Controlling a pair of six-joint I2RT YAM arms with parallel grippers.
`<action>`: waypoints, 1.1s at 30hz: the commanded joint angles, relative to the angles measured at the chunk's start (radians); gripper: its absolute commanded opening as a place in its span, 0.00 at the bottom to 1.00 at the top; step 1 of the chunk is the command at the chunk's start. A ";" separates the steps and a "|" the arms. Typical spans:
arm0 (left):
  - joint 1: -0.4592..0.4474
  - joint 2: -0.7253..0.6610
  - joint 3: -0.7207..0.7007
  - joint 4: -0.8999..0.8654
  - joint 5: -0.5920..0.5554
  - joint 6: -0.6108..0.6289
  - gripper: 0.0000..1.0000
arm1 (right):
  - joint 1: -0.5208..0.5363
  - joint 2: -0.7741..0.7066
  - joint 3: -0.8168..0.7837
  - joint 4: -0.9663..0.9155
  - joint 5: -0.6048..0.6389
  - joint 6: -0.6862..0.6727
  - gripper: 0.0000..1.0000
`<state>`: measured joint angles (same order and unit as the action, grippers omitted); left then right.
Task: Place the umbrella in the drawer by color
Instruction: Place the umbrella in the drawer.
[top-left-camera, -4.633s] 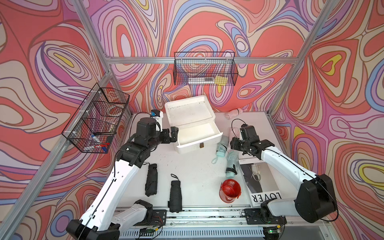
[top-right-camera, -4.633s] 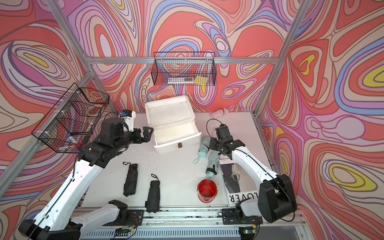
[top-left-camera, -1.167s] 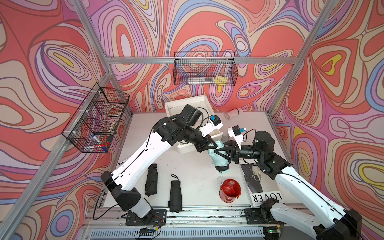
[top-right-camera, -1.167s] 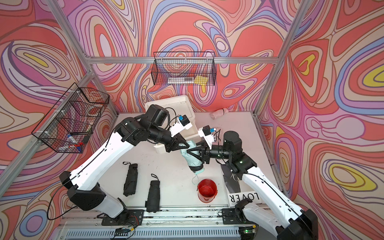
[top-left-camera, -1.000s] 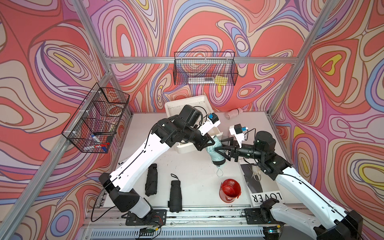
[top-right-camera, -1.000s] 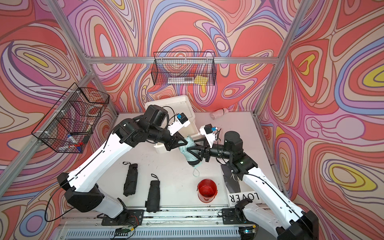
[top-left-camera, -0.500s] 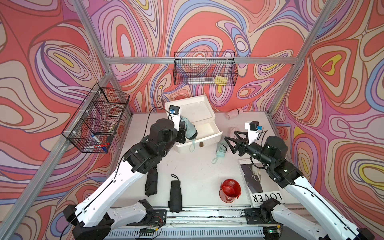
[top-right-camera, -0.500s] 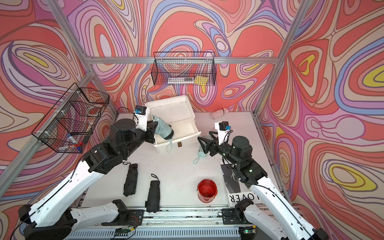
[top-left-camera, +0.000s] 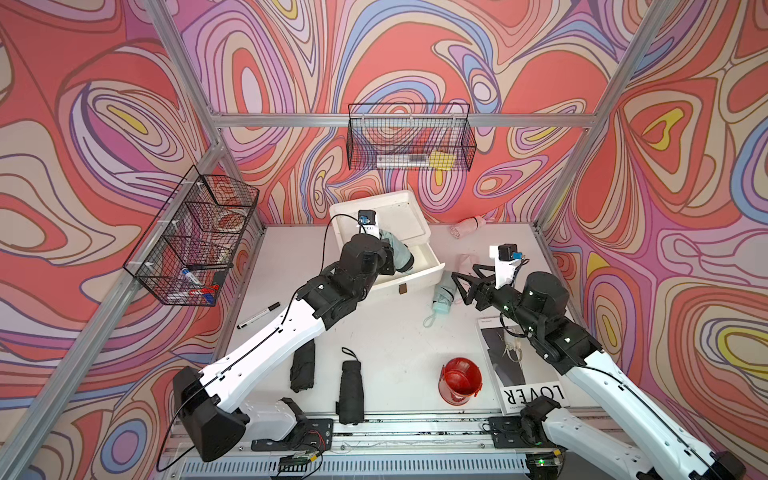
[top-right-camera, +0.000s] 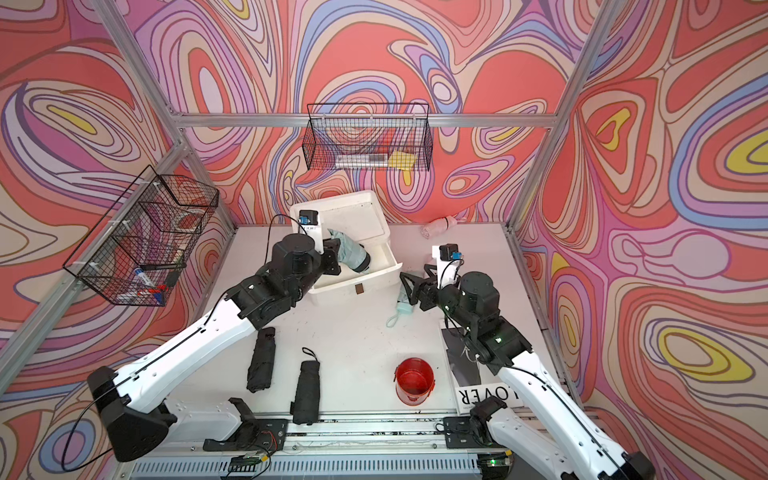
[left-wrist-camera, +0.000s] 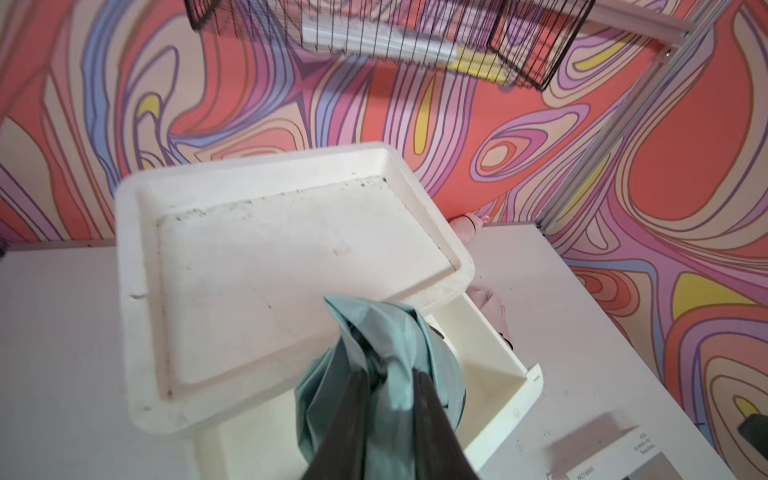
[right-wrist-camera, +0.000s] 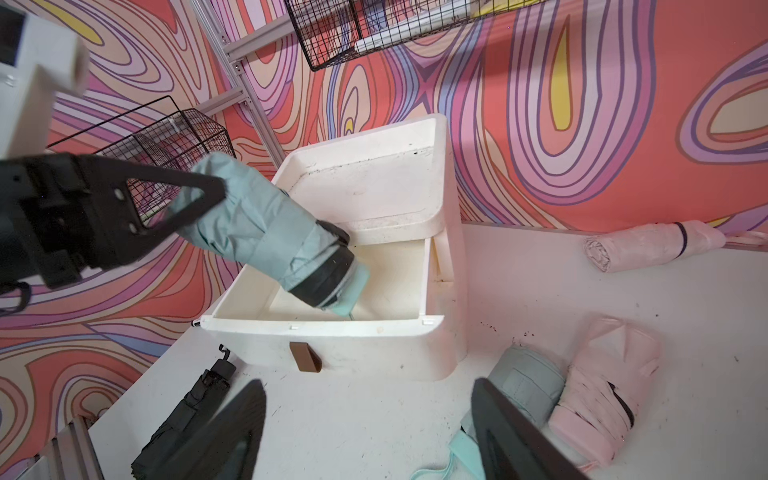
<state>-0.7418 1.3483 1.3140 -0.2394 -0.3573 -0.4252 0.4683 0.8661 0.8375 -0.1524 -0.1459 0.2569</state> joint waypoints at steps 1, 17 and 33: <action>0.001 0.048 -0.022 0.107 0.089 -0.127 0.00 | 0.004 0.016 -0.008 -0.021 0.023 0.013 0.80; 0.001 -0.062 -0.127 0.055 0.122 -0.188 0.85 | 0.004 0.263 -0.001 -0.093 0.177 0.172 0.83; 0.002 -0.430 -0.199 -0.191 -0.076 0.294 0.99 | -0.008 0.503 -0.058 0.034 0.244 0.360 0.80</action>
<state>-0.7372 0.9543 1.1912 -0.3962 -0.3618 -0.2436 0.4656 1.3209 0.7944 -0.1684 0.0887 0.5606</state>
